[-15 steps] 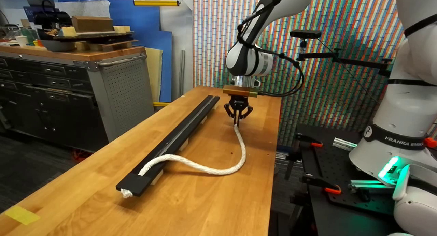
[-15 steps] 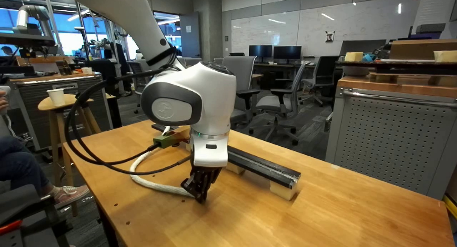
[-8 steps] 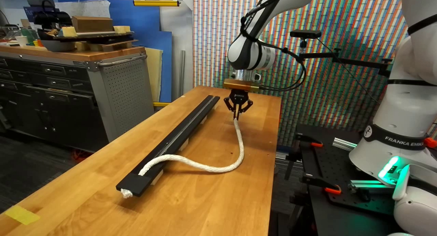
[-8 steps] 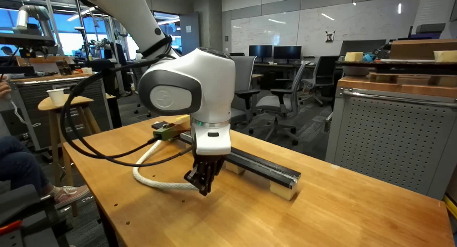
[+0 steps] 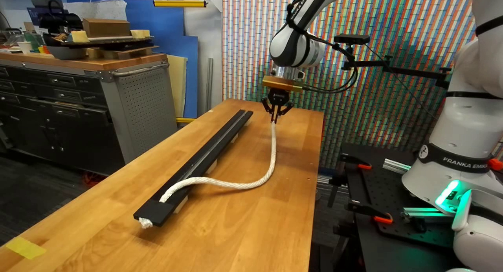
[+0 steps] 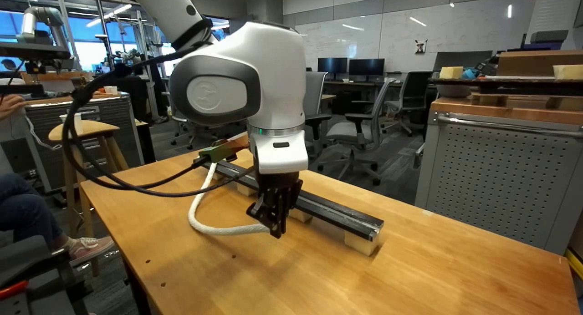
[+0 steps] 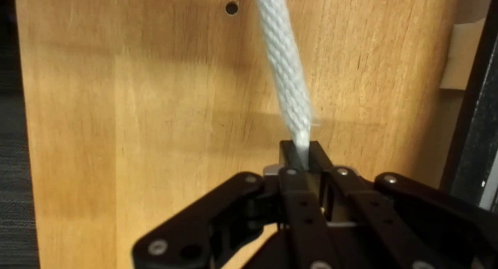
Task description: Put the rope on the skate then press on it
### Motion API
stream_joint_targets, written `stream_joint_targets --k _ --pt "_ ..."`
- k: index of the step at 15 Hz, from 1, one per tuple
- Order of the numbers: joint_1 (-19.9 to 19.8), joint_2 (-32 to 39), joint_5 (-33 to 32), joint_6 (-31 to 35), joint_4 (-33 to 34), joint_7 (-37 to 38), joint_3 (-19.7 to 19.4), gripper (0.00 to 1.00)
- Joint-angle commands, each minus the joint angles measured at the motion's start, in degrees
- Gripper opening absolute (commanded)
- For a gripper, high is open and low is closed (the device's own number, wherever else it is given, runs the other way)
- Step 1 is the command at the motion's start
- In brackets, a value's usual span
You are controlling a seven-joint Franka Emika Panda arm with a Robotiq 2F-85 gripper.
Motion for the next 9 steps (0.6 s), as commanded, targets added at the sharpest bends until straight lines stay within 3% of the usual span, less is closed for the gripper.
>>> stream_joint_targets --k 1,9 --pt "0.55 -4.38 -2.82 -0.38 -1.47 2.45 -1.06 0.03" --pt "0.32 -11.52 -6.85 -2.47 -0.96 3.01 -0.1 0.03"
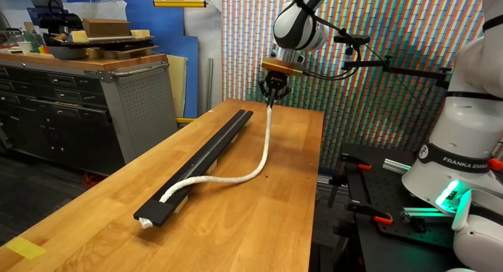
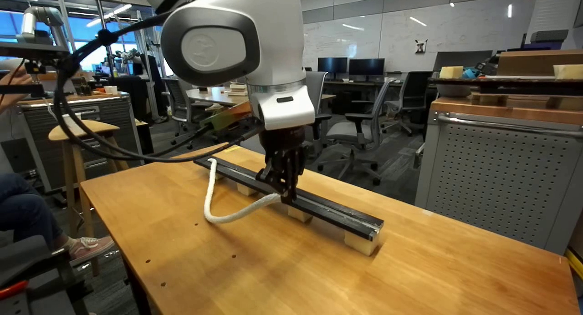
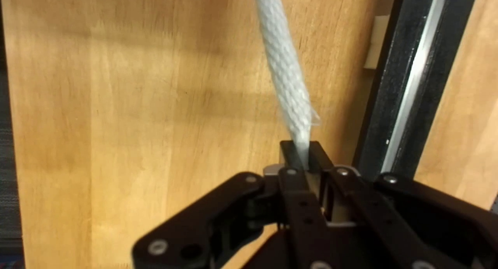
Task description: Put the rope on the skate then press on it
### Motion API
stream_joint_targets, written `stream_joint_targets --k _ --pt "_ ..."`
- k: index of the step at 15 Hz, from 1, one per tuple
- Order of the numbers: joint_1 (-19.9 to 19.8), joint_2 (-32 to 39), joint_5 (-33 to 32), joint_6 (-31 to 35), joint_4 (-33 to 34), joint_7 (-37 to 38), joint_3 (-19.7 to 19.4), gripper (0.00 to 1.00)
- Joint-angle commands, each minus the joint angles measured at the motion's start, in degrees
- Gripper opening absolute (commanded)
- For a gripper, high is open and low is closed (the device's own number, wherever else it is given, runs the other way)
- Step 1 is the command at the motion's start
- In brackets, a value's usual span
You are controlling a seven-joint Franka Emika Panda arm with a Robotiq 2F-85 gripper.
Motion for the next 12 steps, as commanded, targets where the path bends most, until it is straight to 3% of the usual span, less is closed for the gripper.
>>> stream_joint_targets --k 1,5,12 --pt "0.12 -5.08 -2.8 -2.6 -0.32 1.71 0.37 0.03" --pt "-0.18 -6.78 -4.01 -3.83 1.5 2.27 1.34 0.03" --pt "-0.73 -9.97 0.71 -3.25 3.31 0.12 2.97 0.03"
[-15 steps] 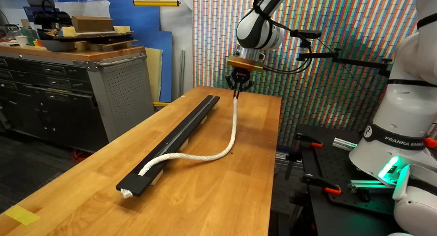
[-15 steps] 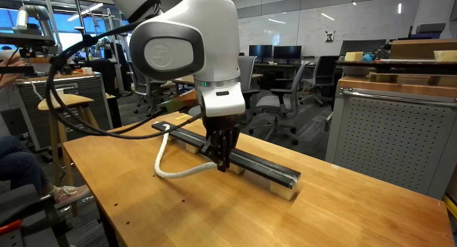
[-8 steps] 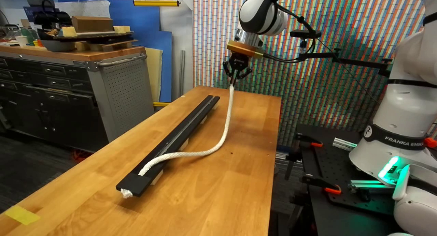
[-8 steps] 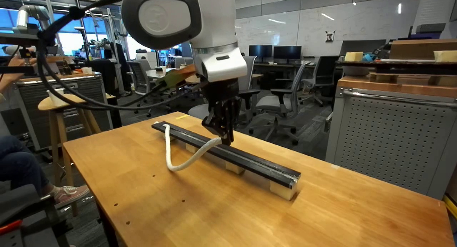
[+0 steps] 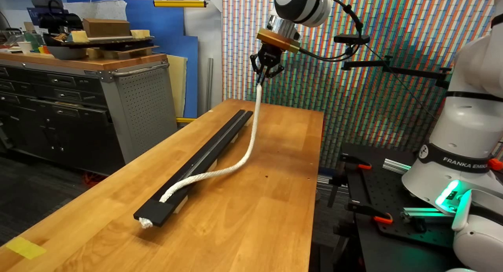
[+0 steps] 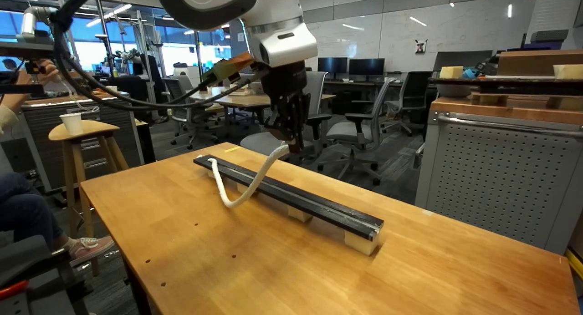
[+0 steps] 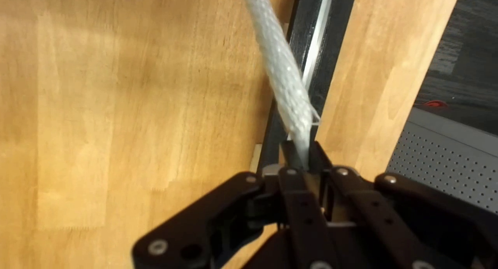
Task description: Put the rope on the skate then press on it
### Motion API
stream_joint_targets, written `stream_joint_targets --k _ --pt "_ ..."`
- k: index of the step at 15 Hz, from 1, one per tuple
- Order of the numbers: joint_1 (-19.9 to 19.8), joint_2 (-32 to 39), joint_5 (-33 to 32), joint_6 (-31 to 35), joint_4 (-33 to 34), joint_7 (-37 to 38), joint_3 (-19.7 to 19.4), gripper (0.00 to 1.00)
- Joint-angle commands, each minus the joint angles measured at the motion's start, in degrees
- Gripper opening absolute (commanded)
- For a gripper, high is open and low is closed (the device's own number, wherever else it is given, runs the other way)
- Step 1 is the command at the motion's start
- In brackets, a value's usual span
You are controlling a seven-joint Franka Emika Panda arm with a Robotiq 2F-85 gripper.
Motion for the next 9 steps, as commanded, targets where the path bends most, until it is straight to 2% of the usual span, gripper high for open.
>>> stream_joint_targets --k 1,9 --pt "-0.79 -3.08 2.54 -0.78 0.99 -0.03 0.97 0.03" --pt "-1.1 -6.38 3.0 3.19 1.86 4.78 1.35 0.03"
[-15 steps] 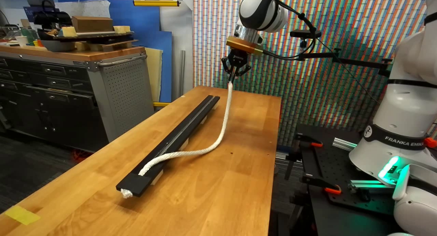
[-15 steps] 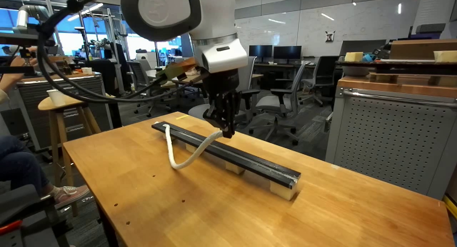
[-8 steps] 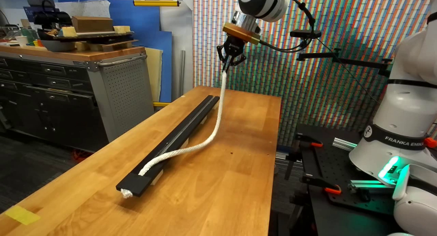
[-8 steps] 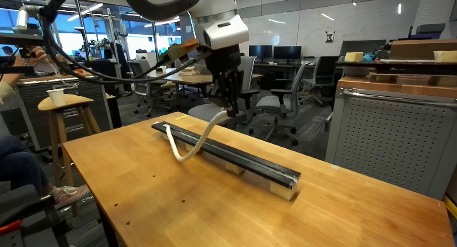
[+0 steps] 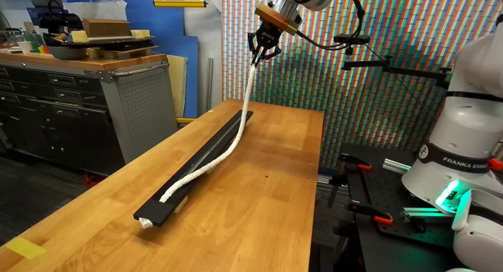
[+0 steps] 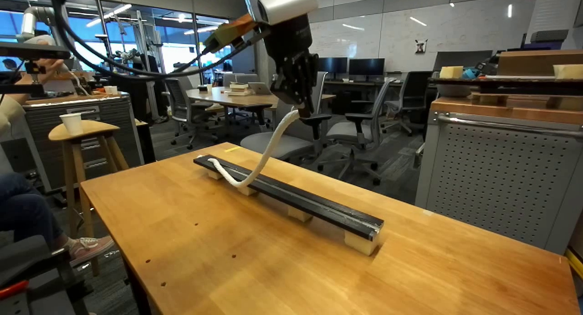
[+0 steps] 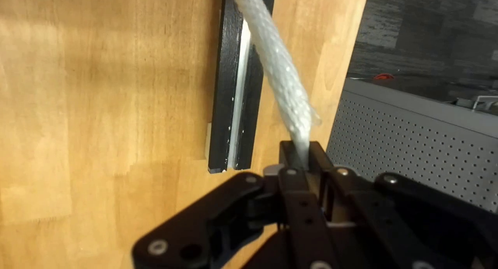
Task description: Put the rope on the skate then press on it
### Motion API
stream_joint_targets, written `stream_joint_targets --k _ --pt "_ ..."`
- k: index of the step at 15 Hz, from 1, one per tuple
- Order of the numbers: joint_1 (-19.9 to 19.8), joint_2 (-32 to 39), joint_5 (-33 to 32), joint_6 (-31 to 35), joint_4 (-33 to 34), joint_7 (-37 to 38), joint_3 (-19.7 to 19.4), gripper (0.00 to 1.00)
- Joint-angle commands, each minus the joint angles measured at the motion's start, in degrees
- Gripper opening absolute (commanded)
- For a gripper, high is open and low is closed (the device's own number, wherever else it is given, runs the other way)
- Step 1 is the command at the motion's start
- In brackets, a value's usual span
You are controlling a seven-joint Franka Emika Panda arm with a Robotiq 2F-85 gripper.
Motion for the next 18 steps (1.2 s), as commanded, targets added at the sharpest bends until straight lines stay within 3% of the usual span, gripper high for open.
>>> stream_joint_targets --k 1,6,18 --pt "-0.96 -1.64 0.42 2.88 0.5 3.13 1.23 0.03" --pt "-0.77 0.0 1.34 7.5 1.53 3.82 1.5 0.03" --pt "-0.38 7.69 4.03 9.61 7.17 2.35 2.54 0.03"
